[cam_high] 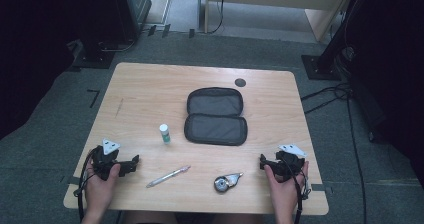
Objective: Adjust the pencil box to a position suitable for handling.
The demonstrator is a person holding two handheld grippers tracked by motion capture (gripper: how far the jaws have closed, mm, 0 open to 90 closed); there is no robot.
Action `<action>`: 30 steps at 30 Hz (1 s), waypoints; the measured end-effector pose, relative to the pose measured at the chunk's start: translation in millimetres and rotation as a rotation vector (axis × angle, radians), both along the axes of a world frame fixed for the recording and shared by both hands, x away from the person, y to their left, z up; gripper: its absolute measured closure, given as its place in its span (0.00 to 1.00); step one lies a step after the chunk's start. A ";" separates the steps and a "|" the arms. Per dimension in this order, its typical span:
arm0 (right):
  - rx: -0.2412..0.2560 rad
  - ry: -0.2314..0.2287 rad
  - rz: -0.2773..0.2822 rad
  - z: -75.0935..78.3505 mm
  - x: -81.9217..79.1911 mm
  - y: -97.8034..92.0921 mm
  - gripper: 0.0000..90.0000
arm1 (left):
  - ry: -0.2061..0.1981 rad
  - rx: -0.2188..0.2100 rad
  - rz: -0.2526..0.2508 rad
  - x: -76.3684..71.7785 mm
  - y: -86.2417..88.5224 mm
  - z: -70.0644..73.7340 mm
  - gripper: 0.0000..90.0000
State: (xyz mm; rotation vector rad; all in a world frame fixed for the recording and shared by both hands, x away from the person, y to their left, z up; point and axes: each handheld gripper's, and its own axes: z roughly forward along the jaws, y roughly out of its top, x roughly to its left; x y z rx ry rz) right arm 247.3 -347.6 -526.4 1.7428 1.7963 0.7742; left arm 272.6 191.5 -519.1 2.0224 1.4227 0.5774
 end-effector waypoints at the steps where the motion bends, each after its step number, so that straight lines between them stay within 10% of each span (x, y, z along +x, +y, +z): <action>1: 0.000 0.001 -0.004 0.1 0.3 0.2 0.00 | 0.000 0.000 0.000 0.0 0.0 0.0 0.01; 3: -0.001 0.000 -0.005 0.1 0.4 0.5 0.00 | 0.000 0.000 0.000 0.0 0.0 0.0 0.01; 5: 0.001 -0.027 -0.009 2.4 -2.6 3.7 0.20 | 0.000 0.000 0.000 0.0 0.0 0.0 0.01; 30: 0.094 -0.136 0.112 50.0 40.7 51.2 0.64 | 0.000 0.000 -0.001 0.0 0.1 0.0 0.01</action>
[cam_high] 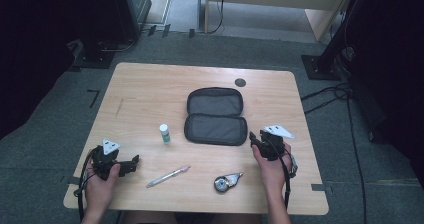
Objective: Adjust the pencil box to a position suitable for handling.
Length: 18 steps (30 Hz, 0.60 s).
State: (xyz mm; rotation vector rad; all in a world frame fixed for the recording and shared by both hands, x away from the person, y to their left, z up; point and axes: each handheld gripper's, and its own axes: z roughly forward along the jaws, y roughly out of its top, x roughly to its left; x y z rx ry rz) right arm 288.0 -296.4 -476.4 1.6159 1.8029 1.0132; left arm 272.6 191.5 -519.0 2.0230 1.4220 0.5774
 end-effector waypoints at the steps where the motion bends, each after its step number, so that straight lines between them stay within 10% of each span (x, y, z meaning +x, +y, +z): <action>1: 0.001 0.001 0.004 1.6 3.0 1.9 0.65 | 0.000 0.001 -0.001 0.0 0.1 0.0 0.01; 18: 0.005 0.037 0.006 12.3 57.9 28.8 0.69 | 0.000 0.001 0.000 0.1 0.1 0.0 0.01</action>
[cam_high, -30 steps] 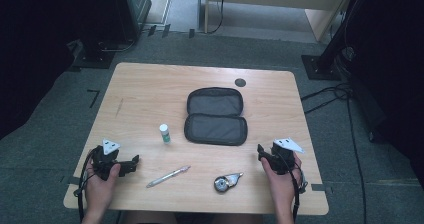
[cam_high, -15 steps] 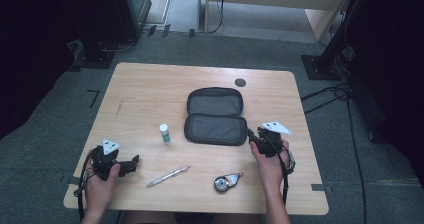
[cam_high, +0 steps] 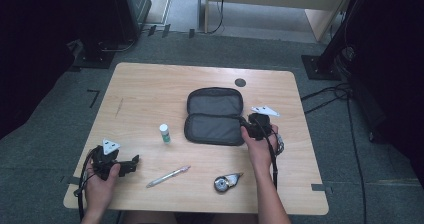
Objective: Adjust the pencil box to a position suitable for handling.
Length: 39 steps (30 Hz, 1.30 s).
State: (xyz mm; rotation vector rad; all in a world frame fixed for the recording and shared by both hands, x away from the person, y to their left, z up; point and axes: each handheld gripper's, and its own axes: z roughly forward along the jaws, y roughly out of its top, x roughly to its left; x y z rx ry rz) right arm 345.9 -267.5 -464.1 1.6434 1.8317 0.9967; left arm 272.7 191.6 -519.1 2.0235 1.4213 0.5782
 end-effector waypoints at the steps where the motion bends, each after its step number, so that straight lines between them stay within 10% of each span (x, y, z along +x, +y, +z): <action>1: 0.004 0.006 -0.003 -0.1 3.0 1.5 0.69 | 0.000 0.000 0.000 0.0 0.0 0.0 0.01; 30: -0.015 0.177 -0.129 -23.3 68.8 17.9 0.67 | -0.001 -0.001 0.001 0.0 0.0 -0.1 0.01; 39: -0.009 0.195 -0.200 -27.6 76.8 13.9 0.93 | -0.001 -0.001 0.001 0.0 0.0 -0.1 0.01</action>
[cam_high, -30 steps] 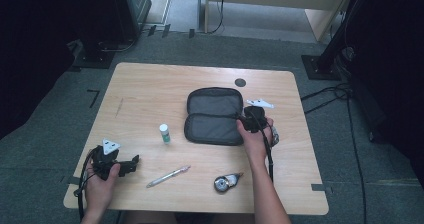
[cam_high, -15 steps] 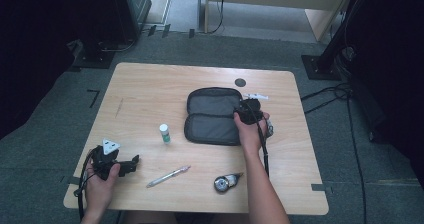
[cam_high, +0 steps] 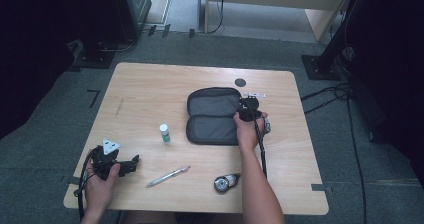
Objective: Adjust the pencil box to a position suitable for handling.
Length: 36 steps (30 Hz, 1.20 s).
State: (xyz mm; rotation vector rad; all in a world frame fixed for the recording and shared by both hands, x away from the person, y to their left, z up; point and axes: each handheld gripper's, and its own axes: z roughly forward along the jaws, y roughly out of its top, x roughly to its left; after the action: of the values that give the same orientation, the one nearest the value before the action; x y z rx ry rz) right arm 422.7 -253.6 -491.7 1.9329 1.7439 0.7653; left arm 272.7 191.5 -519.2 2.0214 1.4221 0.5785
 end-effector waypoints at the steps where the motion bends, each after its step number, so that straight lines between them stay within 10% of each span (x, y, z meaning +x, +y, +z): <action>1: 0.004 -0.013 -0.005 0.4 0.4 -0.9 0.99 | 0.001 -0.001 0.000 -0.1 -0.1 0.0 0.01; 14: 0.087 -0.093 0.021 24.2 -2.9 -8.9 1.00 | 0.001 -0.001 0.000 0.0 -0.1 0.0 0.01; 23: 0.022 -0.114 0.184 45.5 4.8 -12.3 1.00 | 0.001 0.001 -0.001 0.0 0.0 0.0 0.01; 28: -0.002 -0.096 0.269 39.1 10.2 -11.0 0.99 | 0.000 -0.001 0.000 0.0 -0.1 0.0 0.01; 36: 0.048 -0.085 0.229 24.1 15.8 -7.6 0.75 | 0.000 0.000 0.000 -0.1 0.0 0.0 0.01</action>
State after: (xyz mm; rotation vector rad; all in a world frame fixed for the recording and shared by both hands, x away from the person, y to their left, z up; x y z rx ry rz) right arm 438.6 -261.2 -467.6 1.7217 1.9321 0.9619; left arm 272.6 191.5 -519.2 2.0217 1.4223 0.5783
